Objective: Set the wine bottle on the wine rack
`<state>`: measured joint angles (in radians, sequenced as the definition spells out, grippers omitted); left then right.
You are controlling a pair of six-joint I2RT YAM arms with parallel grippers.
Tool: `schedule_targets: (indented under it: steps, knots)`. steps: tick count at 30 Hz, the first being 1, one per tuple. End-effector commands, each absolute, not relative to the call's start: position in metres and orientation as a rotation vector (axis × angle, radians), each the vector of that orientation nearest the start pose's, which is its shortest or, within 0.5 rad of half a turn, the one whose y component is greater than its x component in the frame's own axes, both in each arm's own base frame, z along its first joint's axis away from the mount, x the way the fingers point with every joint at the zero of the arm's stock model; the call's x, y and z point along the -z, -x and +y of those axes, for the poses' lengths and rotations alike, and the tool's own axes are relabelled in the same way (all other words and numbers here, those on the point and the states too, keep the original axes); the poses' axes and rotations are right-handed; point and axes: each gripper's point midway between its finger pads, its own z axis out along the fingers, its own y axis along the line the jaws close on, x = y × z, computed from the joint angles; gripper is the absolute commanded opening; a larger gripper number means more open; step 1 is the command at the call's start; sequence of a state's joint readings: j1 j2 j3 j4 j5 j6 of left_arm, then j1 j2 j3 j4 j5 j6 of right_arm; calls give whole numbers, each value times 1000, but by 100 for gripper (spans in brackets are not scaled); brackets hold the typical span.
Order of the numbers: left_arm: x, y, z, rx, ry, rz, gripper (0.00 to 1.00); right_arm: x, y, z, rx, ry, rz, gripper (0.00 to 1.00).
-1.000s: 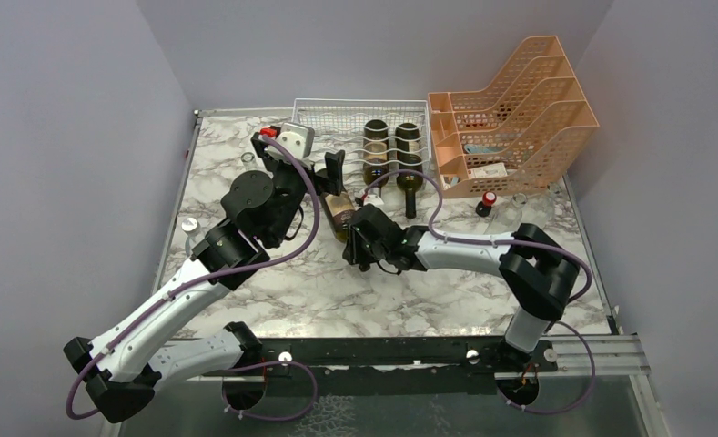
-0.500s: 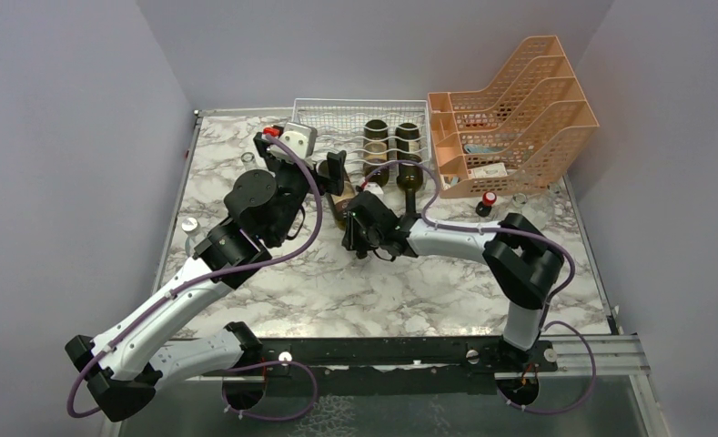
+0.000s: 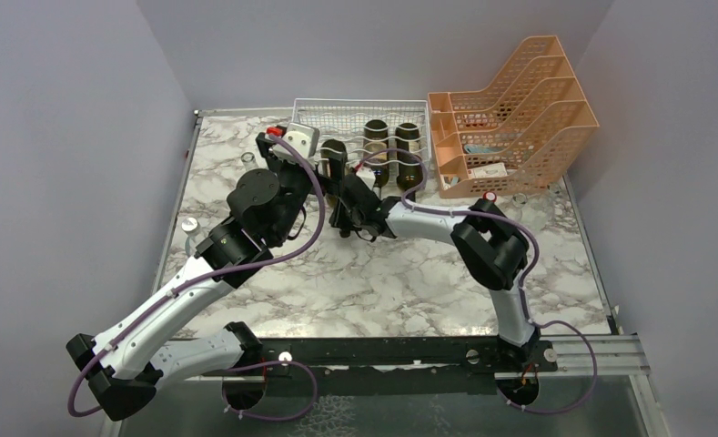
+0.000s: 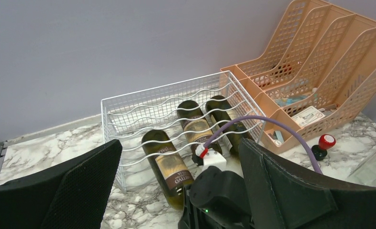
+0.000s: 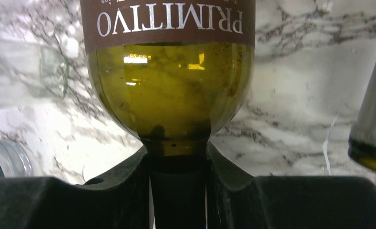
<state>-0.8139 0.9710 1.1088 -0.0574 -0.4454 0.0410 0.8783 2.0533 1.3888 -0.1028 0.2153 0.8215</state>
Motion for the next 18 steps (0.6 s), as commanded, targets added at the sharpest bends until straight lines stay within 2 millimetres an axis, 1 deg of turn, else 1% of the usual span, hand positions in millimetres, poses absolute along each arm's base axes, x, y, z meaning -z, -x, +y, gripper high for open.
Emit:
schedule_targets:
  steps: [1,6,8,14,15,18]
  knots:
    - [-413,-285,-192,305,-270,1472,99,-91,-396,418,-677,-188,2226,1]
    - [-417,-284,-190,301,-268,1462,99,-88,-409,419,-692,-204,2228,1]
    - [-416,-285,-190,298,-271,1465,99,-85,-414,420,-693,-202,2236,4]
    - [-416,-285,-190,294,-273,1468,99,-83,-430,423,-676,-193,2235,19]
    - [-416,-286,-190,294,-274,1469,99,-80,-432,422,-665,-193,2240,19]
    - [-416,-285,-192,296,-280,1469,99,-79,-439,422,-659,-200,2247,23]
